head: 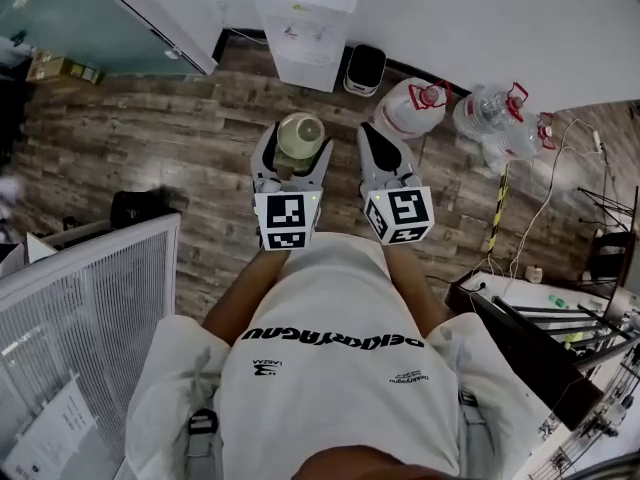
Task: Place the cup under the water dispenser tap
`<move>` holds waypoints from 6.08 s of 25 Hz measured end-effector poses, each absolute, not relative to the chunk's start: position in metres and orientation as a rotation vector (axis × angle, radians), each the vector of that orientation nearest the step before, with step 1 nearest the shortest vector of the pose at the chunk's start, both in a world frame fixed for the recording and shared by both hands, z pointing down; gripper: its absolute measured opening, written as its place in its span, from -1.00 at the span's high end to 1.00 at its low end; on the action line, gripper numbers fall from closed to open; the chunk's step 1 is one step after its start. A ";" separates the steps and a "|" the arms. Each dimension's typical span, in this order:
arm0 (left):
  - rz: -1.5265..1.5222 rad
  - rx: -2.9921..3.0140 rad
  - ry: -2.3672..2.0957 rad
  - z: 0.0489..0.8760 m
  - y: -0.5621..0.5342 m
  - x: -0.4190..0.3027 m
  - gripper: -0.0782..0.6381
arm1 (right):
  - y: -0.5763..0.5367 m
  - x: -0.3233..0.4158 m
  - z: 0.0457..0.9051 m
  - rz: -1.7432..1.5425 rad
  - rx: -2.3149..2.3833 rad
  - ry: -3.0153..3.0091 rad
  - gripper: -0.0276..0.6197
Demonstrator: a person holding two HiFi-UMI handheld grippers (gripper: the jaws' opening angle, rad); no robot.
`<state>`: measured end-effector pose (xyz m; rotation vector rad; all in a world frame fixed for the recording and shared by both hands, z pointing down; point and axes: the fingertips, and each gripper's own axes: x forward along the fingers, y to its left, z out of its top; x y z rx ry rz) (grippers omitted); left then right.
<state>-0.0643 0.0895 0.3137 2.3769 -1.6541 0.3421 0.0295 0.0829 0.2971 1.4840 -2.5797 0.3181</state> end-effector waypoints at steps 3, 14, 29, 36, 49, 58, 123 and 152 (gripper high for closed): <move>0.352 2.381 -1.616 0.319 0.059 -0.076 -0.25 | 0.053 0.018 0.302 0.329 1.512 -2.549 0.92; 0.367 2.409 -1.473 0.345 -0.024 -0.103 -0.25 | -0.025 -0.005 0.319 0.335 1.625 -2.427 0.92; 0.435 2.358 -1.400 0.401 -0.076 -0.103 -0.25 | -0.082 -0.008 0.356 0.369 1.598 -2.386 0.92; 0.459 2.326 -1.464 0.423 -0.103 -0.089 -0.25 | -0.111 0.011 0.387 0.417 1.588 -2.394 0.92; 0.485 2.310 -1.484 0.479 -0.145 -0.047 -0.25 | -0.150 0.045 0.451 0.474 1.589 -2.398 0.92; 0.515 2.287 -1.478 0.529 -0.171 -0.034 -0.25 | -0.173 0.058 0.499 0.525 1.610 -2.389 0.92; 0.789 2.391 -1.367 0.869 -0.352 -0.025 -0.25 | -0.223 0.102 0.658 0.533 1.635 -2.314 0.92; 0.657 2.276 -1.390 0.872 -0.366 -0.028 -0.37 | -0.224 0.108 0.663 0.589 1.639 -2.301 0.92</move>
